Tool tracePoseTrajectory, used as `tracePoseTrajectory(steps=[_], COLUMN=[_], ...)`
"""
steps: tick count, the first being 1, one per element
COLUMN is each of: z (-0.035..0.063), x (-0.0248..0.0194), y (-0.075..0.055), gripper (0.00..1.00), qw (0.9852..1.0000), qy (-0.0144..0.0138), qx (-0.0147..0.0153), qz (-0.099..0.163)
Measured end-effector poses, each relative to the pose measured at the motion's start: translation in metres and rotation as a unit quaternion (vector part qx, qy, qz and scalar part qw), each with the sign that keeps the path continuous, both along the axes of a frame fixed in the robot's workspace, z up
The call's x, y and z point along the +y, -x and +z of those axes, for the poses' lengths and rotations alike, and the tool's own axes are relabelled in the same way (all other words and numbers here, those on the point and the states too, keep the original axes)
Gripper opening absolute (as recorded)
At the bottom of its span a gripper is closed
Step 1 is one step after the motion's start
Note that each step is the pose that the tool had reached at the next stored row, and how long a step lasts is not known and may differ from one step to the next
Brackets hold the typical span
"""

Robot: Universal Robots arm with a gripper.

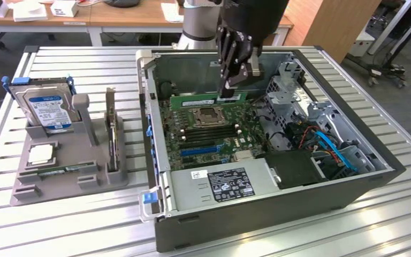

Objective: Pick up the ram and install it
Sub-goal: 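Pick up the ram and move it above insertion slot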

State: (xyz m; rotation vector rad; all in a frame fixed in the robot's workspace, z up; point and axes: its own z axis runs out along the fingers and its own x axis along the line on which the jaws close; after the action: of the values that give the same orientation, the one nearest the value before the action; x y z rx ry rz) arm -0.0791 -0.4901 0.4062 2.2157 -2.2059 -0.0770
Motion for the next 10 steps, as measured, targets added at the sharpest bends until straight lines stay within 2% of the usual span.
tracePoseTrajectory(steps=[3,10], z=[0.0,0.0], x=[-0.0001,0.0], y=[-0.0055,-0.0061], gripper=[0.11,0.11], qw=[1.0,1.0], qy=[0.0,0.0], qx=[0.0,0.0], qz=[0.0,0.0])
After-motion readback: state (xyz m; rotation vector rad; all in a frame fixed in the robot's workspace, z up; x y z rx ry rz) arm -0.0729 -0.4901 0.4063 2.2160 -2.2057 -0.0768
